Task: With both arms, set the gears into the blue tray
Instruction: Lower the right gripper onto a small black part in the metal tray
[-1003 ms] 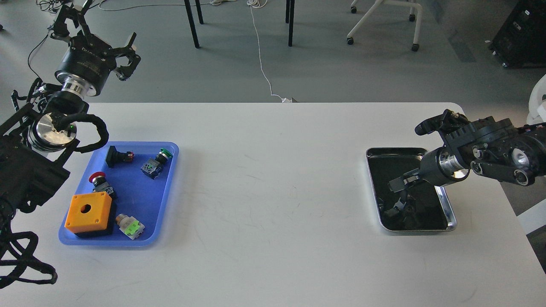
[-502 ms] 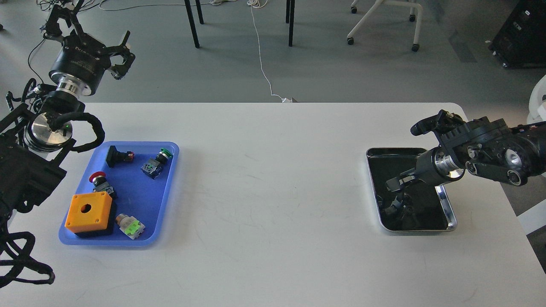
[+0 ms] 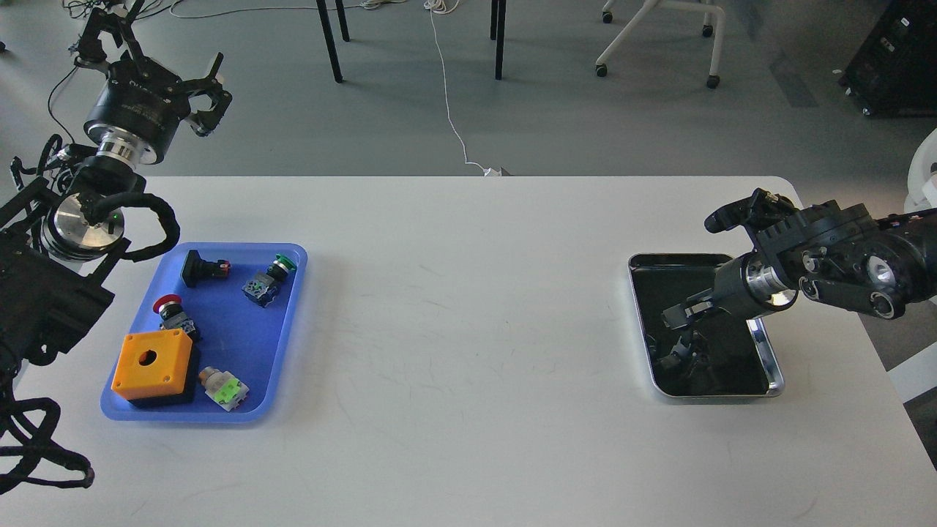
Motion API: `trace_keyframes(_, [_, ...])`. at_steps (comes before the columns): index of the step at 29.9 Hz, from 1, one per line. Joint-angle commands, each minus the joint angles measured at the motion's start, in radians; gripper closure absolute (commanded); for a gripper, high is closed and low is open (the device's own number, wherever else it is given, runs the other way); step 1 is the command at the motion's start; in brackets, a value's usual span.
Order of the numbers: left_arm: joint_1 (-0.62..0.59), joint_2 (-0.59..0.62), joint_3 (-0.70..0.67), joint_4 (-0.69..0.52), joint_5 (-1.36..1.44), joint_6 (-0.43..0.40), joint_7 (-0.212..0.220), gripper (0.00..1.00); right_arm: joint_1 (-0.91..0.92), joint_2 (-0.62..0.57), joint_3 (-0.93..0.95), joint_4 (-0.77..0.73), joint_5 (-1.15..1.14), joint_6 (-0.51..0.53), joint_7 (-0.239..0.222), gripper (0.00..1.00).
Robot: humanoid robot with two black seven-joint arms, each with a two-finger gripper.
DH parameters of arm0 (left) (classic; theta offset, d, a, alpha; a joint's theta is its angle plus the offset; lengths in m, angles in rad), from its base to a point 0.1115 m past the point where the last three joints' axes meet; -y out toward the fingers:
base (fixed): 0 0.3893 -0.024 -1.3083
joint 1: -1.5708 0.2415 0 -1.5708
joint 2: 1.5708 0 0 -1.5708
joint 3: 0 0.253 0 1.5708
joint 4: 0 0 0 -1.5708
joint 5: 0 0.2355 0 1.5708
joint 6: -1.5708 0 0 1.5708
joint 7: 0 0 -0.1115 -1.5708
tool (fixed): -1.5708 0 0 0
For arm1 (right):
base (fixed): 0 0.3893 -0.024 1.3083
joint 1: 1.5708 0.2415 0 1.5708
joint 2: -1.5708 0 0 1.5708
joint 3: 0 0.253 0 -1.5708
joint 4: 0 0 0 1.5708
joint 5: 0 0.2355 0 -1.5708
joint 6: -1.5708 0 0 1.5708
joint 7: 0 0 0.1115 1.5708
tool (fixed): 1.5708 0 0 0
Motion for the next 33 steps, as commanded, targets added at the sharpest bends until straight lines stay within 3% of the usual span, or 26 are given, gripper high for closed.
trace_keyframes(1, [0.000,0.000,0.000,0.000,0.000,0.000,0.000,0.02,0.000,0.000,0.000,0.000,0.000,0.000,0.000,0.40])
trace_keyframes(33, [0.000,0.000,0.000,0.000,0.000,0.000,0.000,0.02,0.000,0.000,0.000,0.000,0.000,0.000,0.000,0.40])
